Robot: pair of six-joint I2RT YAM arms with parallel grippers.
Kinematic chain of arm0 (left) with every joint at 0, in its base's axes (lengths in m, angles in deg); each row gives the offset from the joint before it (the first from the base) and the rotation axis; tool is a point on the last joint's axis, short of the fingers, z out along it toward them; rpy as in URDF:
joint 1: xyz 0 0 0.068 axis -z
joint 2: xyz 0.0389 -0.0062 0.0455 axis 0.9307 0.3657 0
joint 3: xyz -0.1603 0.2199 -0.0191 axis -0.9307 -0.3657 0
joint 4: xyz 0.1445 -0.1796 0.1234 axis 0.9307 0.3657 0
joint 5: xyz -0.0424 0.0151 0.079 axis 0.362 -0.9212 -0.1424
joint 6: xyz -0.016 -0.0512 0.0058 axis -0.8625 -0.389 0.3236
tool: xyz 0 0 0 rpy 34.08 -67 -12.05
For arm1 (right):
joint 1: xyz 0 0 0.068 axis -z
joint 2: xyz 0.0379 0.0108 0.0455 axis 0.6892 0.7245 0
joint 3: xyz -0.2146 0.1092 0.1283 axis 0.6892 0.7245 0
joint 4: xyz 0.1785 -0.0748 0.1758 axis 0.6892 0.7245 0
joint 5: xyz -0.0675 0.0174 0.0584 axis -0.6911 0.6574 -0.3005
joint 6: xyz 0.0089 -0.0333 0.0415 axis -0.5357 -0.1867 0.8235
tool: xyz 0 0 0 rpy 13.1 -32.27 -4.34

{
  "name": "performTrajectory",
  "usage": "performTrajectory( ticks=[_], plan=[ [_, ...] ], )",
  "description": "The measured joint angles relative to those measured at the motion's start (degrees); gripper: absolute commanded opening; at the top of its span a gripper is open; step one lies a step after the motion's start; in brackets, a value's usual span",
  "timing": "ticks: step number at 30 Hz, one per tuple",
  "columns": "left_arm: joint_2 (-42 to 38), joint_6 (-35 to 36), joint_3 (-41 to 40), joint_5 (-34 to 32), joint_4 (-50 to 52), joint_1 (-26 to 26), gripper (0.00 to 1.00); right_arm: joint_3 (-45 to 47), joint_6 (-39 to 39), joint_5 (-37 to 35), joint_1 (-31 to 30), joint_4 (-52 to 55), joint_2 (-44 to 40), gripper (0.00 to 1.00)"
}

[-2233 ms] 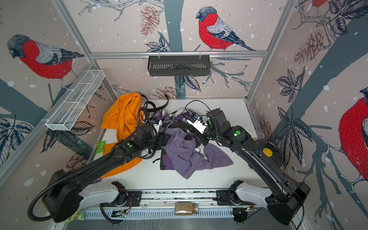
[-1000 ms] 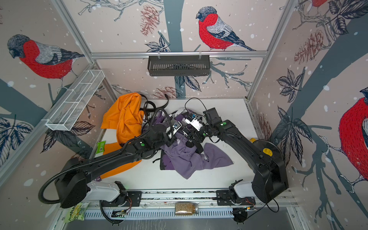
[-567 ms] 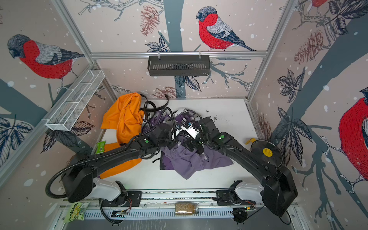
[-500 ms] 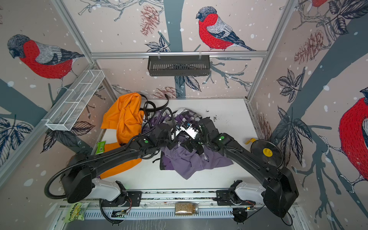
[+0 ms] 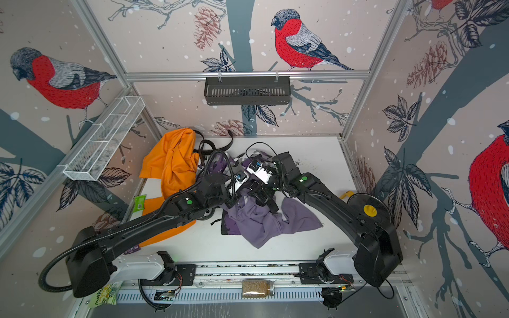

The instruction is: Remove the belt from the trousers

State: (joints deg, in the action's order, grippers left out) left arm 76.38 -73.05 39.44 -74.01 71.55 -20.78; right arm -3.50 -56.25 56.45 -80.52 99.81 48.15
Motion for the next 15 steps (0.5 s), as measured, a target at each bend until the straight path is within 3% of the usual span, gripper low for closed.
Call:
performTrajectory(
  ticks=[15],
  plan=[
    [0.2, -0.4, 0.0, -1.5, 1.6, 0.0, 0.00, -1.6, -0.2, -5.2, -2.2, 1.2, 1.1, 0.56]
  ],
)
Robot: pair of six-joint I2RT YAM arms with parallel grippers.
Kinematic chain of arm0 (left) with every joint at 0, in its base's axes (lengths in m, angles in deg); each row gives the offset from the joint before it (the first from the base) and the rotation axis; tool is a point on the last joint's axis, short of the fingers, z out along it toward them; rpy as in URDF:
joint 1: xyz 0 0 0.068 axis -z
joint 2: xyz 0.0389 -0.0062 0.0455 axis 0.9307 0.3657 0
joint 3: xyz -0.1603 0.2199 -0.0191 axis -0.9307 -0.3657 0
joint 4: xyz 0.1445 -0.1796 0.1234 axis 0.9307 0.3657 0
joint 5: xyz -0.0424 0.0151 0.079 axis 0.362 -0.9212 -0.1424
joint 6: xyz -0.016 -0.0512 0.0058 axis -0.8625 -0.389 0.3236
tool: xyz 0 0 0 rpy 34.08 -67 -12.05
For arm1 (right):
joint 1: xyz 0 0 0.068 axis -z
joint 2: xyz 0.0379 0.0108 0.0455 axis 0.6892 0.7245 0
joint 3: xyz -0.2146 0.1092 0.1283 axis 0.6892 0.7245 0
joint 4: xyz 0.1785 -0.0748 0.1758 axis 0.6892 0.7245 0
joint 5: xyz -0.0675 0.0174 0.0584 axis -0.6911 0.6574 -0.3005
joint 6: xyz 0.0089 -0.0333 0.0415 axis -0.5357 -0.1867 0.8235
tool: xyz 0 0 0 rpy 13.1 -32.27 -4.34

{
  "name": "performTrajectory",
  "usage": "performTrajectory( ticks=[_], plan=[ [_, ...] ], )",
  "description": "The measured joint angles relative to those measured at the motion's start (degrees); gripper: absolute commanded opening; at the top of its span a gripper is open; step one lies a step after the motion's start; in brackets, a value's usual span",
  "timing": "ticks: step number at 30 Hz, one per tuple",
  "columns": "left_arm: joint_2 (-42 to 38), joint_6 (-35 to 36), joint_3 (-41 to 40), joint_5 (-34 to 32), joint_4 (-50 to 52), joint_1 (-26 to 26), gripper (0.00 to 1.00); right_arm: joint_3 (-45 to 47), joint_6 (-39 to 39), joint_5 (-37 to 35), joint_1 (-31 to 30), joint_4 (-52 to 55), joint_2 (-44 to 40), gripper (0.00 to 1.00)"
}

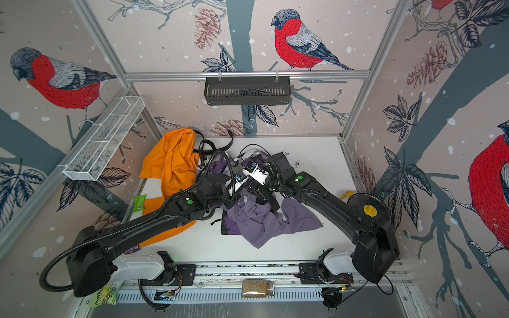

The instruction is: Remove the belt from the trousers

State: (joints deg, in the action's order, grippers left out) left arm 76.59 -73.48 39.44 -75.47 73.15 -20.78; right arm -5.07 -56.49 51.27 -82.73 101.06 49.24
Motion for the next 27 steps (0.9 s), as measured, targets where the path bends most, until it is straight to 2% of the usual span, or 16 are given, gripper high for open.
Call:
performTrajectory(
  ticks=[2, 5, 6, 11, 14, 19, 23, 27],
  plan=[
    [-0.1, 0.0, 0.0, -0.1, 0.0, 0.0, 0.00, 0.1, 0.1, 0.1, 0.0, 0.0, -0.2, 0.53],
    [-0.3, 0.0, -0.1, -0.3, 0.0, 0.0, 0.00, 0.7, 0.2, 1.3, 0.2, -0.3, -0.5, 0.58],
    [-0.3, 0.0, -0.1, -0.4, 0.1, 0.0, 0.00, 1.0, 0.2, 1.7, 0.2, -0.4, -0.5, 0.56],
    [-2.2, -1.0, -0.8, -0.7, 0.8, 0.0, 0.00, 3.0, 0.5, 5.4, 1.2, -2.5, -0.9, 0.33],
    [-3.8, -2.8, -2.7, -1.1, -1.0, 0.0, 0.00, 8.6, 2.2, 9.5, 3.2, -6.2, -3.0, 0.27],
    [-2.3, -7.7, -7.5, -0.7, -3.0, 0.1, 0.00, 22.4, 11.6, 10.7, 2.6, -17.6, -5.7, 0.21],
    [-1.0, -10.2, -11.8, -2.1, -6.5, 0.3, 0.00, 30.1, 19.9, 9.4, 0.0, -29.7, -3.7, 0.30],
    [1.0, -9.6, -11.2, -3.3, -7.9, 0.7, 0.00, 30.5, 22.6, 7.2, -0.7, -32.5, -2.4, 0.61]
  ],
)
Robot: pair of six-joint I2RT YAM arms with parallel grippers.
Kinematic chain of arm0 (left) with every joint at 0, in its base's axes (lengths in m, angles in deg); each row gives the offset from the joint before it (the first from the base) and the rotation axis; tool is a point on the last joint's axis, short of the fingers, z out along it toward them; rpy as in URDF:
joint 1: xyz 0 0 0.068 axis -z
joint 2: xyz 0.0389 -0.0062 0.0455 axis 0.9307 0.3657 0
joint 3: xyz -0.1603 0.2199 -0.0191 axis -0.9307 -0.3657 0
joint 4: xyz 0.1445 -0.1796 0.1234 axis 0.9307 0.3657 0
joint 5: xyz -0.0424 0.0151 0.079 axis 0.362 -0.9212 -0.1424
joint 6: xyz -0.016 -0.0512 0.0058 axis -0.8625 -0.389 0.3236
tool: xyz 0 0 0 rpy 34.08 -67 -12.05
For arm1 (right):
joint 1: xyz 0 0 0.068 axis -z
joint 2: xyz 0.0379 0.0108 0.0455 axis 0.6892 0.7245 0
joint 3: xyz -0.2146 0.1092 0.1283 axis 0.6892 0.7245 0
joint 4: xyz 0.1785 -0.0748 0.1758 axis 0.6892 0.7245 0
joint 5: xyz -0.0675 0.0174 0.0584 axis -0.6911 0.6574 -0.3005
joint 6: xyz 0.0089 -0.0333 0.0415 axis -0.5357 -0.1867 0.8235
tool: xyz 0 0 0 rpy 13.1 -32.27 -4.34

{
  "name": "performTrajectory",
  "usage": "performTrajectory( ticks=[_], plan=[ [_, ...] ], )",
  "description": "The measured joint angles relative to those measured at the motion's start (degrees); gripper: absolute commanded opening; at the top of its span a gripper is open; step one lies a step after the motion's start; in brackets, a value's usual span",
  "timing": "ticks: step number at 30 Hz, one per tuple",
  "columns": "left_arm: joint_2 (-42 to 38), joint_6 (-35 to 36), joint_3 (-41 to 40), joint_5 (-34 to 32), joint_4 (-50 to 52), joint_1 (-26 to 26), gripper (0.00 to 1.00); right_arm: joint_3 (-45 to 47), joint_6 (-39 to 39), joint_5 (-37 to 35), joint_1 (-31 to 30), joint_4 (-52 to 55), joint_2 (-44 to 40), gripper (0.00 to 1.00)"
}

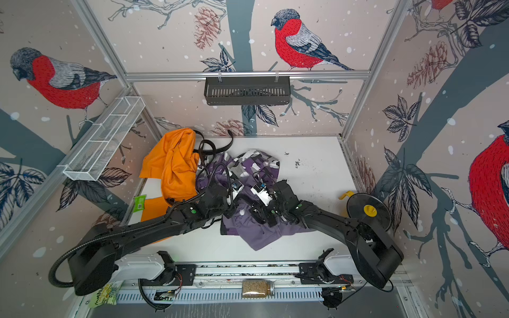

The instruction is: Remove the belt from the trousers

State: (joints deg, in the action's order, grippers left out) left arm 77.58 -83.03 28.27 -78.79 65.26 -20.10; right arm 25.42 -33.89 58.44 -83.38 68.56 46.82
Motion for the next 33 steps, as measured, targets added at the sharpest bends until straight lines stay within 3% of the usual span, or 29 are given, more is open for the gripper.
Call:
performTrajectory(
  ticks=[4, 12, 18, 26, 33],
  plan=[
    [-0.7, 2.8, 0.5, -1.8, -2.8, 2.0, 0.00, -3.0, -0.6, -3.8, -0.2, 6.1, -2.2, 0.79],
    [-1.3, 5.3, 1.0, -3.1, -3.0, 4.6, 0.00, -12.7, -6.5, -9.1, -2.1, 19.4, -4.9, 0.92],
    [-1.6, 5.3, 1.1, -3.9, -3.0, 4.6, 0.00, -15.7, -9.1, -11.6, -2.5, 25.9, -4.5, 0.92],
    [-1.4, 5.1, 1.3, -4.5, -2.9, 4.6, 0.00, -12.3, -8.7, -13.9, -4.6, 26.2, -8.2, 0.93],
    [-1.5, 5.0, 1.3, -4.6, -2.9, 4.6, 0.00, -11.4, -7.9, -19.6, -6.3, 24.5, -8.4, 0.74]
  ],
)
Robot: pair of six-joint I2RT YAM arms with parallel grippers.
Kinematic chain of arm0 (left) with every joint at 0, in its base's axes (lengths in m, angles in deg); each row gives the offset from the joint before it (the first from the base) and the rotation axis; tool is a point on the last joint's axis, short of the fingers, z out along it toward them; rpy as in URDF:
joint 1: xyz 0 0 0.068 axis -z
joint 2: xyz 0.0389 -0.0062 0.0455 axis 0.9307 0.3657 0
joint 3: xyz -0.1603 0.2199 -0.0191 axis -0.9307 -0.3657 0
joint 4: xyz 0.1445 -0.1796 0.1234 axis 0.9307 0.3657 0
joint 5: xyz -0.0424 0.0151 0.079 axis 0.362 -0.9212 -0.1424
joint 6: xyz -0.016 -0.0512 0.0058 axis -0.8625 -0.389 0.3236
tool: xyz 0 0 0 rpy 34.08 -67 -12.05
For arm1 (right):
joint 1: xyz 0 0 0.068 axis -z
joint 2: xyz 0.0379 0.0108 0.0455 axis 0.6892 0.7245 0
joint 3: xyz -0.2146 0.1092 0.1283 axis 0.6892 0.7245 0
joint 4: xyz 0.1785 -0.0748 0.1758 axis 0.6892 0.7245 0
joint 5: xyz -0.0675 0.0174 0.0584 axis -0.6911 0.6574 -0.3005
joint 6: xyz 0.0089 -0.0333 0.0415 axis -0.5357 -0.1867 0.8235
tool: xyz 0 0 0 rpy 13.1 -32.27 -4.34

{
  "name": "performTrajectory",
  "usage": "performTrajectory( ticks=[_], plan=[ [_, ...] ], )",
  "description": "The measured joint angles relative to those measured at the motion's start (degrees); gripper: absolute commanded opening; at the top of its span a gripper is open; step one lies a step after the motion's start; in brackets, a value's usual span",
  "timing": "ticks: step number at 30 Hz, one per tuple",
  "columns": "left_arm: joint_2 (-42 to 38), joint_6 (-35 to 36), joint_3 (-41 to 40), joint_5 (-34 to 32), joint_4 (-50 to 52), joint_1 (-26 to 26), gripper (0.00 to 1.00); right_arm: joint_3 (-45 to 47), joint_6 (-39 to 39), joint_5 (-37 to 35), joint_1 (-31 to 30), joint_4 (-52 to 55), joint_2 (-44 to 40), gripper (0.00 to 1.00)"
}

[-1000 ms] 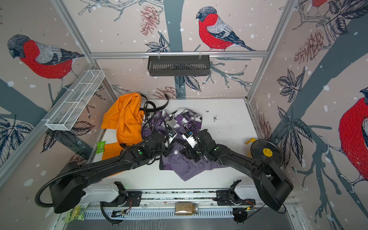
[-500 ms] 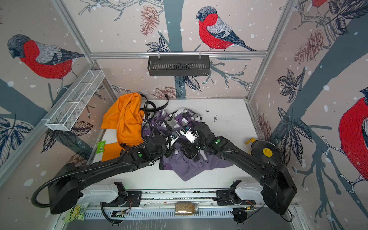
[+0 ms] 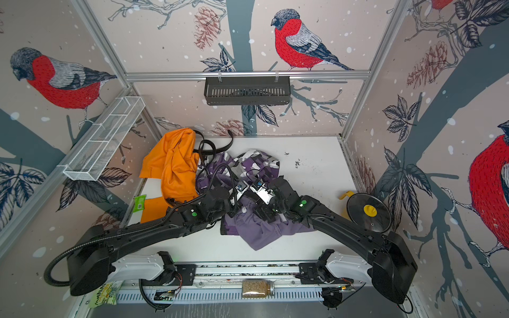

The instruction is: Remove the belt from the trousers

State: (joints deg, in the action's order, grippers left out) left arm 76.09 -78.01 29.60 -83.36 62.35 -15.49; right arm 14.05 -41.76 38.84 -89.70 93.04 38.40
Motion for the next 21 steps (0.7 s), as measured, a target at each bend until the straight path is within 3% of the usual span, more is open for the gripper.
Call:
performTrajectory(
  ticks=[12, 21],
  plan=[
    [-0.2, -1.0, -0.1, -1.9, -0.1, 0.0, 0.00, 0.5, 0.6, -2.0, -0.5, -1.0, -0.7, 0.40],
    [-2.4, -4.1, -2.2, -4.6, -0.8, -0.1, 0.00, 1.7, 0.8, 1.1, 1.2, -1.9, -3.6, 0.13]
  ],
)
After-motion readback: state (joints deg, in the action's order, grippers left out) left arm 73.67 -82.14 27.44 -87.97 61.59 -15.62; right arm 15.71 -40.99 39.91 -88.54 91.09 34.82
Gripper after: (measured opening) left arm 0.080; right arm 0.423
